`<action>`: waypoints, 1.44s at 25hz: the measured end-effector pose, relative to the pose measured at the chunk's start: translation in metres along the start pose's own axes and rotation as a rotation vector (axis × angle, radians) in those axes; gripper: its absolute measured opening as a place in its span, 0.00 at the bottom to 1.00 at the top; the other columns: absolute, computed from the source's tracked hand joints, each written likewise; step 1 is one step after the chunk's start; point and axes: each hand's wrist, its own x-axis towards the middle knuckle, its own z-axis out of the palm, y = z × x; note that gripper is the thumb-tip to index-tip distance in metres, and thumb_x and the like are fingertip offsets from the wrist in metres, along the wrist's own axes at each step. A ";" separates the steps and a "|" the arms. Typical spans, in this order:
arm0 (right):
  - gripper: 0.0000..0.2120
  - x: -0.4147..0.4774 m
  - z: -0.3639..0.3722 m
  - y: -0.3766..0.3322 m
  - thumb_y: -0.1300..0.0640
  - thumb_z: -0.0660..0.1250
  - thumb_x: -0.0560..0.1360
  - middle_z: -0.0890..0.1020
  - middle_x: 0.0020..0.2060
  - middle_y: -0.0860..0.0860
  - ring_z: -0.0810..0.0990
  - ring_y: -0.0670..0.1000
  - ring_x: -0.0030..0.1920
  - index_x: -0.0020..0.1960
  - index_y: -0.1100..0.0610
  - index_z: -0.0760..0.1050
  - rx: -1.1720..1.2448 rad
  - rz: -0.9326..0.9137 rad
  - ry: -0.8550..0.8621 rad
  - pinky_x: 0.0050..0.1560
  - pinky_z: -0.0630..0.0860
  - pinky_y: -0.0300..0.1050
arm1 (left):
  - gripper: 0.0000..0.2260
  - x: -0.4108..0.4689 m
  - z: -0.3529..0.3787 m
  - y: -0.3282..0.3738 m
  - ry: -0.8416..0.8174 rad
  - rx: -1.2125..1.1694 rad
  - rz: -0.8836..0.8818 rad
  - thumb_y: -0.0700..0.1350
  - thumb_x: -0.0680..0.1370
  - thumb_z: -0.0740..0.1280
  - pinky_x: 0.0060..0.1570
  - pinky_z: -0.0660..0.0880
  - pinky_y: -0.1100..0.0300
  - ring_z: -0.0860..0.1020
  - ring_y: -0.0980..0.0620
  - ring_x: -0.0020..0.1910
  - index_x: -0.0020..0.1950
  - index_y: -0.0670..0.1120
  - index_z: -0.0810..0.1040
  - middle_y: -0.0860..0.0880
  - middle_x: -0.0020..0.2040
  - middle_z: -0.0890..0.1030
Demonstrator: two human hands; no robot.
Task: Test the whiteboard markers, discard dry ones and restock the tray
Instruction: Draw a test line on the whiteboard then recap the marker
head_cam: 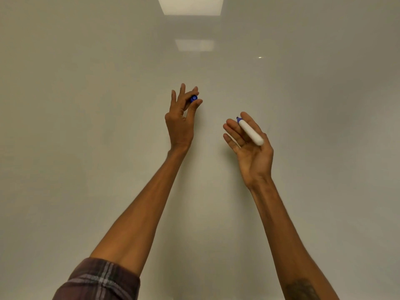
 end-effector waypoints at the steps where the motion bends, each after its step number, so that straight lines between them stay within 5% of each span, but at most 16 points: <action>1: 0.17 0.002 -0.003 0.000 0.60 0.53 0.83 0.80 0.61 0.60 0.78 0.62 0.64 0.69 0.58 0.72 0.021 -0.013 -0.021 0.65 0.74 0.57 | 0.16 -0.001 0.001 -0.007 -0.011 0.008 0.002 0.45 0.78 0.69 0.74 0.58 0.67 0.71 0.40 0.72 0.63 0.38 0.79 0.42 0.66 0.78; 5: 0.15 0.012 -0.006 0.009 0.61 0.59 0.82 0.80 0.62 0.58 0.80 0.57 0.59 0.68 0.55 0.71 -0.076 -0.100 0.003 0.58 0.77 0.53 | 0.17 -0.013 0.005 -0.030 -0.035 0.043 -0.029 0.45 0.78 0.69 0.74 0.61 0.63 0.66 0.42 0.75 0.66 0.41 0.79 0.42 0.71 0.74; 9: 0.15 0.028 -0.002 0.020 0.53 0.55 0.83 0.81 0.47 0.59 0.79 0.52 0.42 0.60 0.61 0.74 -0.233 -0.186 0.101 0.44 0.76 0.48 | 0.19 -0.015 0.009 -0.045 0.002 0.215 0.105 0.50 0.80 0.65 0.73 0.66 0.58 0.66 0.40 0.74 0.67 0.41 0.78 0.41 0.71 0.73; 12: 0.12 0.048 0.007 0.029 0.57 0.58 0.82 0.80 0.40 0.57 0.77 0.53 0.36 0.58 0.62 0.77 -0.453 -0.264 0.177 0.39 0.75 0.47 | 0.19 -0.018 0.011 -0.047 0.026 0.266 0.174 0.49 0.81 0.63 0.70 0.70 0.47 0.65 0.45 0.75 0.68 0.41 0.76 0.43 0.72 0.72; 15: 0.11 0.066 0.021 0.032 0.58 0.65 0.79 0.84 0.43 0.57 0.81 0.52 0.38 0.59 0.61 0.75 -0.588 -0.352 0.196 0.39 0.79 0.46 | 0.18 -0.017 0.011 -0.049 0.037 0.268 0.234 0.46 0.81 0.63 0.70 0.69 0.44 0.61 0.54 0.75 0.69 0.40 0.75 0.45 0.71 0.70; 22: 0.12 0.104 0.034 0.034 0.58 0.68 0.77 0.84 0.47 0.52 0.82 0.47 0.43 0.57 0.62 0.80 -0.947 -0.725 0.227 0.44 0.81 0.48 | 0.18 -0.017 0.011 -0.052 0.039 0.281 0.238 0.47 0.82 0.62 0.71 0.68 0.44 0.59 0.57 0.75 0.68 0.40 0.75 0.43 0.71 0.72; 30: 0.15 0.050 0.001 0.081 0.51 0.68 0.76 0.84 0.43 0.51 0.81 0.49 0.39 0.56 0.60 0.81 -1.265 -0.745 0.278 0.40 0.80 0.49 | 0.19 -0.018 0.009 -0.051 0.031 0.247 0.203 0.48 0.82 0.61 0.69 0.70 0.42 0.59 0.58 0.75 0.69 0.39 0.74 0.40 0.71 0.72; 36: 0.10 0.065 0.016 0.051 0.56 0.69 0.76 0.84 0.44 0.49 0.82 0.46 0.42 0.55 0.57 0.82 -0.979 -0.642 0.330 0.41 0.80 0.51 | 0.19 -0.019 0.010 -0.051 0.042 0.249 0.195 0.46 0.82 0.62 0.70 0.70 0.43 0.57 0.61 0.75 0.71 0.40 0.73 0.41 0.72 0.72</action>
